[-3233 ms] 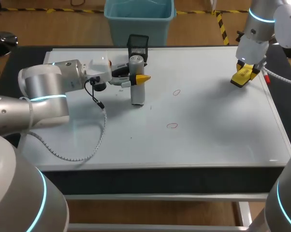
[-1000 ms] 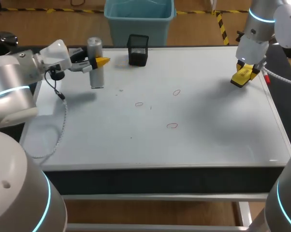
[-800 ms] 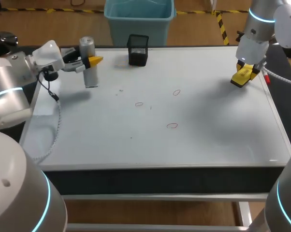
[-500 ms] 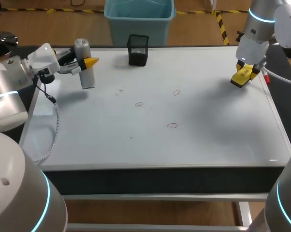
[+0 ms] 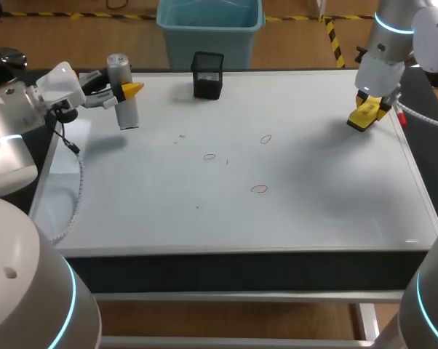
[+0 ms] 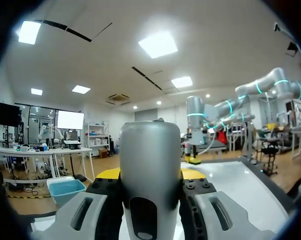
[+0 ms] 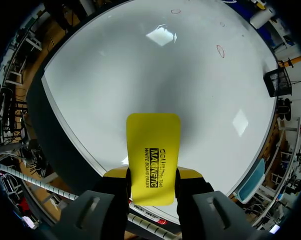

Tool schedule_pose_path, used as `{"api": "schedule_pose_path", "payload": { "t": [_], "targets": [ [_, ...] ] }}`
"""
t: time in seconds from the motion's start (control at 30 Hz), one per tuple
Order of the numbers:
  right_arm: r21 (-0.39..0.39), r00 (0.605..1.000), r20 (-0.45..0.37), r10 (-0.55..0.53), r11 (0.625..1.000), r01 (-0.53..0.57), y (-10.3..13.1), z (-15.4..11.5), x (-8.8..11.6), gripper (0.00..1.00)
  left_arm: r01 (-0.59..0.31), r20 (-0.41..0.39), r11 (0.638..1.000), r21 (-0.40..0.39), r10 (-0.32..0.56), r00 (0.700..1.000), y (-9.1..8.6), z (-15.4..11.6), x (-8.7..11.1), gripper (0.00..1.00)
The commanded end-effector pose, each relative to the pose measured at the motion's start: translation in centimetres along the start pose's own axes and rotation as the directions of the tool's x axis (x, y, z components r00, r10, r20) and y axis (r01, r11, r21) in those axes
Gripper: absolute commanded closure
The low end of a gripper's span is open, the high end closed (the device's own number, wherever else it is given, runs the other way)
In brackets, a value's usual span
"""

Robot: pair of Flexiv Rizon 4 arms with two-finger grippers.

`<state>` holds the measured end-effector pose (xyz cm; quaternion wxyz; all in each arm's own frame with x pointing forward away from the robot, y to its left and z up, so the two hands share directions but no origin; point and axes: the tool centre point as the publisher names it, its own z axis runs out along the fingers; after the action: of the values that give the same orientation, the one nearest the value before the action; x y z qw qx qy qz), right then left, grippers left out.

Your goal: Pick up the inspection probe, press it on each red-marked spot on the whiteboard one by one, put down the probe, pick up the eraser, and wipe off all the red marks.

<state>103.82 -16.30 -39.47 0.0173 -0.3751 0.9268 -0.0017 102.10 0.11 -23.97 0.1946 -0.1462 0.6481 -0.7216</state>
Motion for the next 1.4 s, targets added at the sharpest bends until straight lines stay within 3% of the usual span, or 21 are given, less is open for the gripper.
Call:
{"api": "schedule_pose_path", "payload": {
  "t": [0.03, 0.37, 0.47, 0.77, 0.97, 1.1, 1.4],
  "targets": [
    [0.012, 0.998, 0.021, -0.06, 0.998, 0.06, 1.7, -0.8, 0.0, 1.0, -0.001, 0.003, 1.0, 0.0, 0.001, 1.0, -0.1, 0.0, 0.1, 1.0],
    [0.001, 0.936, 0.066, -0.347, 0.938, 0.348, 13.6, -2.6, 0.0, 1.0, -0.001, 0.003, 1.0, 0.0, 0.001, 1.0, -0.1, 0.0, 0.1, 1.0],
    [-0.011, 0.894, 0.058, -0.445, 0.895, 0.447, 17.5, -2.7, -0.1, 1.0, -0.001, 0.003, 1.0, 0.0, 0.001, 1.0, -0.1, 0.0, 0.1, 1.0],
    [-0.014, 0.798, 0.047, -0.601, 0.799, 0.602, 24.7, -2.8, -1.1, 1.0, -0.001, 0.003, 1.0, 0.0, 0.001, 1.0, -0.1, 0.0, 0.1, 1.0],
    [-0.034, 0.739, 0.048, -0.672, 0.738, 0.674, 29.3, -2.0, -3.5, 1.0, -0.001, 0.003, 1.0, 0.0, 0.001, 1.0, -0.1, 0.0, 0.1, 1.0],
    [-0.033, 0.707, 0.049, -0.705, 0.707, 0.707, 31.4, -2.1, -5.6, 1.0, -0.001, 0.003, 1.0, 0.0, 0.001, 1.0, -0.1, 0.0, 0.1, 1.0],
    [-0.057, 0.597, 0.012, -0.802, 0.596, 0.801, 36.3, -0.6, -10.6, 1.0, -0.001, 0.003, 1.0, 0.0, 0.001, 1.0, -0.1, 0.0, 0.1, 1.0]
  ]
}}
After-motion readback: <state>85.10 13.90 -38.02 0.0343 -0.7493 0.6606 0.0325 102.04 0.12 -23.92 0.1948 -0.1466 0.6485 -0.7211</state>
